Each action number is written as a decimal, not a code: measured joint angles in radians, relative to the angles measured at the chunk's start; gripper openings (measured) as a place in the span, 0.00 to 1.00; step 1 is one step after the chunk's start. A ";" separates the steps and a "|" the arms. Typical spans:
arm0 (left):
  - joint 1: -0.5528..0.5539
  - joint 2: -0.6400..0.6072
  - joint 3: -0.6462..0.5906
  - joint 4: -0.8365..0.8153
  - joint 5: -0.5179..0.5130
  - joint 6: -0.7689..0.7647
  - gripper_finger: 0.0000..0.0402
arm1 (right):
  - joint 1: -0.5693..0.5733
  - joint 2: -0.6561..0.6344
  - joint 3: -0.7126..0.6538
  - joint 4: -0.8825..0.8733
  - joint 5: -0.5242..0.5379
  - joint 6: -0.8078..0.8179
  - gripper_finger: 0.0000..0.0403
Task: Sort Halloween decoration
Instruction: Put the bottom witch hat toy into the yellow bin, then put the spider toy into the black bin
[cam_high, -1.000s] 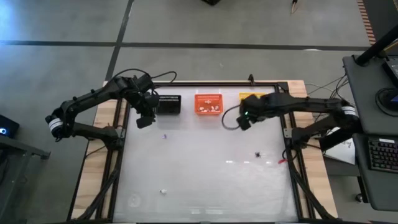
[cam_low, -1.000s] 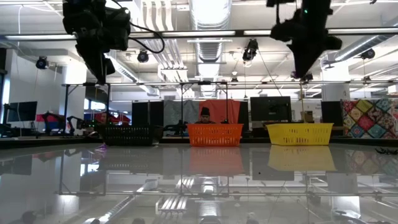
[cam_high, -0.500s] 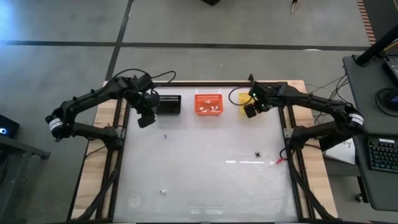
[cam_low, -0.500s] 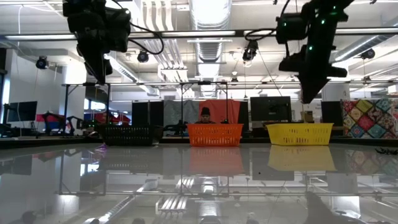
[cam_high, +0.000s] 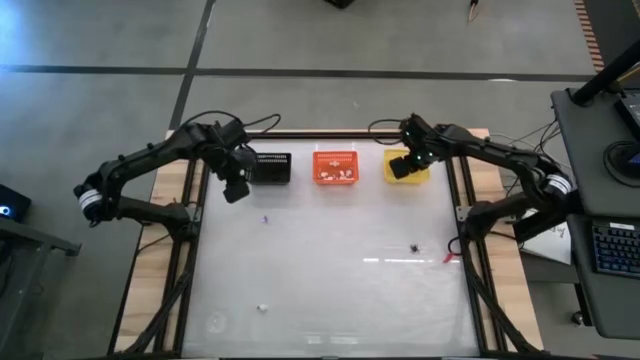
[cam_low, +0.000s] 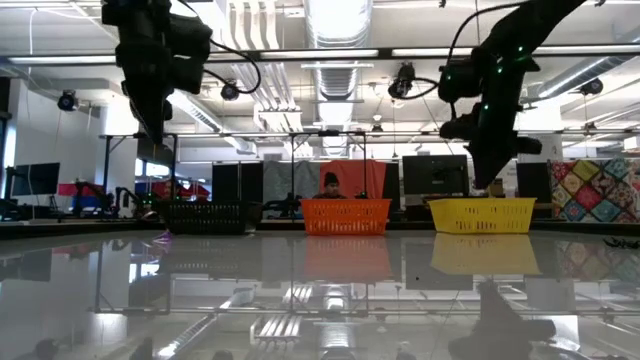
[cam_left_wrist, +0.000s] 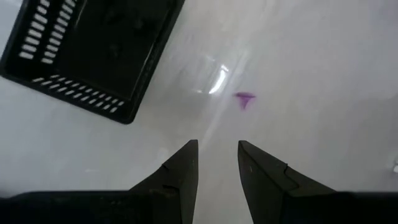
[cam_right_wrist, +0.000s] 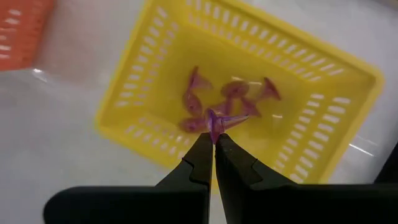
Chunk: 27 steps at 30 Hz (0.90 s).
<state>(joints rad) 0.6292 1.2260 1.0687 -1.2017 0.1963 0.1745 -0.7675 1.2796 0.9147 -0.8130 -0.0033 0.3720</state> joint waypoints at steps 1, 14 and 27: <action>0.000 0.003 0.000 -0.005 -0.005 0.000 0.24 | -0.007 0.011 0.002 0.005 0.003 -0.009 0.02; 0.000 0.035 0.000 -0.009 -0.005 0.000 0.24 | -0.017 0.063 0.077 0.011 0.004 -0.095 0.04; 0.000 0.037 0.000 -0.007 -0.004 -0.004 0.24 | -0.017 0.060 0.078 0.010 0.006 -0.124 0.24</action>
<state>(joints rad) 0.6292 1.2629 1.0687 -1.2083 0.1925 0.1703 -0.7841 1.3392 0.9932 -0.8028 0.0029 0.2485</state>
